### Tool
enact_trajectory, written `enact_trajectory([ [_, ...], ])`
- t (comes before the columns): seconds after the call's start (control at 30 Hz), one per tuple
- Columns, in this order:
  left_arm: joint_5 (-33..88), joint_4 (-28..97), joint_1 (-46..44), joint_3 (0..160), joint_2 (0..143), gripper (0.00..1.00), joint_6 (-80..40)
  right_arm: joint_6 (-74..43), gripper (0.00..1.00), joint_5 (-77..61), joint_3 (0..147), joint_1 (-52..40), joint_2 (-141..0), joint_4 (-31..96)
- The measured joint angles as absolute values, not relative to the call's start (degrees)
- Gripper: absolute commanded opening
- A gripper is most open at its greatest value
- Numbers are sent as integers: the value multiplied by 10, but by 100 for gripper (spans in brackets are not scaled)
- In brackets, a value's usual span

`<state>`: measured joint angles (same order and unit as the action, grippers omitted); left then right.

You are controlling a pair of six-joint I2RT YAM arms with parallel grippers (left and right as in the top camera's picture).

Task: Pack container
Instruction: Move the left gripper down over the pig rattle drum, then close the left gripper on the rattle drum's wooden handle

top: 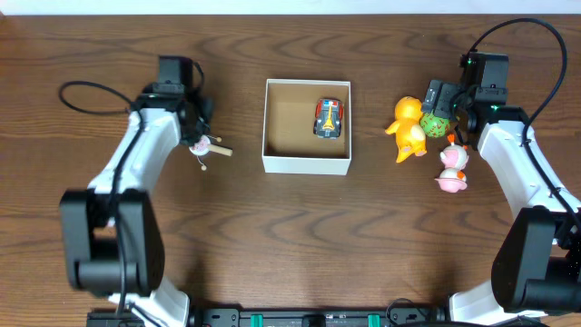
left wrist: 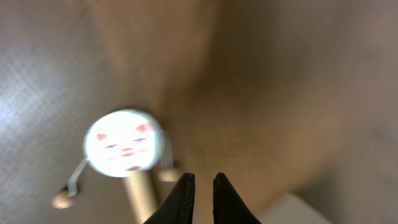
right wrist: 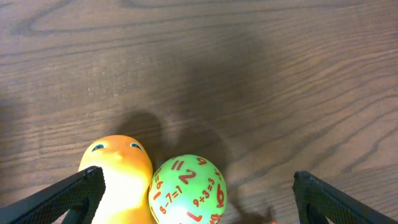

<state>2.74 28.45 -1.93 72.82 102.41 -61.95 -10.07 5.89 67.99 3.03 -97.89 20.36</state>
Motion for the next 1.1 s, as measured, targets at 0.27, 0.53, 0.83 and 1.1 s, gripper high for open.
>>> enact_trajectory([
  [0.27,32,266,-20,740,955,13,-545,-100,100,59,680,30,-979,204],
  [0.53,35,364,-22,739,996,40,-586,-100,99,59,680,30,-979,203],
  [0.83,37,368,-56,738,1061,45,-617,-101,99,59,680,30,-979,204],
  [1.1,43,371,-79,738,1096,39,-658,-101,99,59,680,30,-979,204],
])
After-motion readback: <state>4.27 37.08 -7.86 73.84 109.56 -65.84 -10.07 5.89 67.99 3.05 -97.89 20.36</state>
